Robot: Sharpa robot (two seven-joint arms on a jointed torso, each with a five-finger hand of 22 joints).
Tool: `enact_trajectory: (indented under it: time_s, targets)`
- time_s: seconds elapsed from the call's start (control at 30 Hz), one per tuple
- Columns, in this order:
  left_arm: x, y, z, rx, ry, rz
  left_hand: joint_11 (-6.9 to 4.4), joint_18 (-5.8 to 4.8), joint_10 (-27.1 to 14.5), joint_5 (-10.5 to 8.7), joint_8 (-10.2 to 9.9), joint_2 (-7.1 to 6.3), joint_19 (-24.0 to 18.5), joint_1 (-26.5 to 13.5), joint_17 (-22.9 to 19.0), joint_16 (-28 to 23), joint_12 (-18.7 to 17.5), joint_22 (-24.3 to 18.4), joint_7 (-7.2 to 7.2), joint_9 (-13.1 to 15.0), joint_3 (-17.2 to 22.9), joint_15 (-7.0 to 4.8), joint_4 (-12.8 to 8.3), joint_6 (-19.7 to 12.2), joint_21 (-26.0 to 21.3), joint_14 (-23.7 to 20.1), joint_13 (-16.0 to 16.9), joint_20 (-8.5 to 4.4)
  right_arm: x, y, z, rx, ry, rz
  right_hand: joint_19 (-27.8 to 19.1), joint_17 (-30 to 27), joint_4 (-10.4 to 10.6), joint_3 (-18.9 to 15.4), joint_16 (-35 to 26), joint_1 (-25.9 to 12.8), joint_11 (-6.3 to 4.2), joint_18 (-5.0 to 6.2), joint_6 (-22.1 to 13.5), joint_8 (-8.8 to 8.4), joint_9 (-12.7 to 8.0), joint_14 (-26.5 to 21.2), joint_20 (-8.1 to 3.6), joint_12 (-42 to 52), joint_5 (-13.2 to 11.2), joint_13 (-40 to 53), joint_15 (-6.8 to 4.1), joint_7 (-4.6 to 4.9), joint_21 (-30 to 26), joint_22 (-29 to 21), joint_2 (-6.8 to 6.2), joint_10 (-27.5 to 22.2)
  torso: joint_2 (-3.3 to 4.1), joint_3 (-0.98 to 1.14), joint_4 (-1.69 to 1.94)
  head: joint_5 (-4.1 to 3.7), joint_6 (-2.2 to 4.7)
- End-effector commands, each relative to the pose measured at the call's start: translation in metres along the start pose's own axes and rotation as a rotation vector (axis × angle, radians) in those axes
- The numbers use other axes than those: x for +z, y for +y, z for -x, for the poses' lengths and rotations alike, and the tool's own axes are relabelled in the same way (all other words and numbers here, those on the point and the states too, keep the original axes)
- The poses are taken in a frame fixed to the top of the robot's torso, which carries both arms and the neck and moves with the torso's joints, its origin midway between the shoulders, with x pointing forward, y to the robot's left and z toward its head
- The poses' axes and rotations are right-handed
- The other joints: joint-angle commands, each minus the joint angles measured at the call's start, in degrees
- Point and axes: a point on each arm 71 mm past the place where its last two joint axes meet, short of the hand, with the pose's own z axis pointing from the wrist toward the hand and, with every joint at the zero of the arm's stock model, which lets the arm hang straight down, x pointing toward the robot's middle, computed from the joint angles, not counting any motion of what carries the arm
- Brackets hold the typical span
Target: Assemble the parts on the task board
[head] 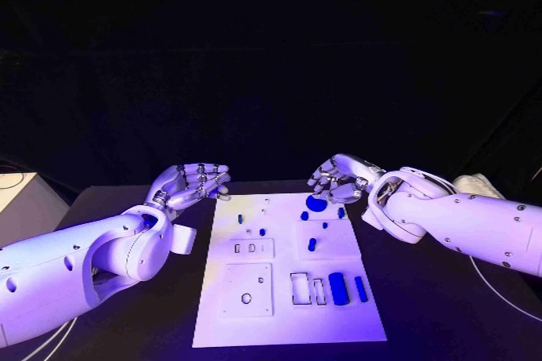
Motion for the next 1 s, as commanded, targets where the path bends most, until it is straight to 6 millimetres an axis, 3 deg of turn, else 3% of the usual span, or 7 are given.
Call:
enact_trajectory:
  time_s: [0.03, 0.17, 0.33, 0.73, 1.0]
  targets:
    - [-0.004, -0.005, -0.01, -0.003, 0.075, -0.009, -0.54, 0.48, 2.2, -0.27, 0.8, -1.78, -1.4, -0.4, 9.4, 12.7, -0.5, 8.3, -0.25, 1.7, 2.8, -1.49, 0.3, 1.4, 12.3, -0.7, 0.2, -1.31, 0.002, 0.002, -0.007, -0.257, 0.085, -0.011, 9.8, 29.5, 1.3, 3.7, 32.0, -0.9, -1.54, -3.19, 1.9, -0.1, 2.3, 6.8, -2.1, -0.3, 0.7, 1.3, -1.81, -1.09, 30.3, 32.1, -3.15, 2.8, 1.17, -0.07, 0.29, -0.35, 0.06]
    - [-0.009, -0.01, -0.017, -0.012, 0.105, -0.012, -0.59, 0.61, 2.1, -0.31, 0.7, -2.2, -2.5, -0.8, 10.9, 15.6, -0.6, 11.6, -0.31, 2.3, 3.6, -1.6, 0.3, 1.2, 16.9, -0.5, 0.2, -1.36, 0.006, 0.004, -0.009, -0.337, 0.101, -0.017, 11.5, 39.3, 2.0, 4.5, 42.3, -1.4, -1.01, -4.49, 1.5, -0.22, 3.4, 7.3, -1.98, -0.5, 0.4, 1.3, -1.19, -1.01, 38.5, 42.6, -4.21, 0.6, 1.67, -0.04, 0.42, -0.62, 0.22]
    - [-0.013, -0.013, -0.023, -0.019, 0.13, -0.015, -0.6, 0.64, 2.1, -0.34, 0.7, -2.34, -3.1, -1.1, 11.3, 16.4, -0.6, 12.7, -0.31, 2.5, 3.8, -1.63, 0.3, 1.2, 18.6, -0.5, 0.3, -1.34, 0.01, 0.007, -0.013, -0.405, 0.11, -0.024, 12.7, 43.5, 2.6, 4.5, 46.8, -1.8, -0.64, -5.25, 1.1, -0.24, 4.2, 7.5, -1.45, -0.5, -0.1, 1.1, -0.93, -1.02, 42.8, 48.2, -4.97, -1.5, 2.28, -0.01, 0.66, -0.69, 0.07]
    - [-0.016, -0.018, -0.027, -0.023, 0.146, -0.02, -0.58, 0.66, 2.0, -0.35, 0.7, -2.42, -3.5, -1.3, 11.6, 17.1, -0.6, 13.6, -0.29, 2.7, 3.9, -1.63, 0.3, 1.1, 19.8, -0.5, 0.3, -1.32, 0.019, 0.01, -0.023, -0.461, 0.124, -0.036, 13.1, 44.8, 2.9, 4.2, 48.6, -1.7, -0.46, -5.55, 1.0, -0.18, 4.8, 7.4, -1.01, -0.5, -0.1, 1.0, -0.81, -1.01, 44.6, 50.7, -5.15, -3.1, 3.1, -0.08, 1.0, -0.84, 0.33]
    - [-0.017, -0.021, -0.026, -0.023, 0.147, -0.023, -0.57, 0.68, 2.0, -0.37, 0.7, -2.42, -3.6, -1.4, 11.7, 17.2, -0.6, 13.9, -0.27, 2.8, 4.0, -1.63, 0.3, 1.1, 20.2, -0.5, 0.4, -1.31, 0.021, 0.009, -0.029, -0.472, 0.152, -0.048, 13.2, 45.1, 3.0, 4.1, 48.9, -1.6, -0.41, -5.64, 1.0, -0.17, 5.0, 7.4, -0.9, -0.5, -0.1, 1.0, -0.77, -1.0, 45.1, 51.3, -5.03, -3.5, 3.54, -0.12, 1.17, -0.98, 0.16]
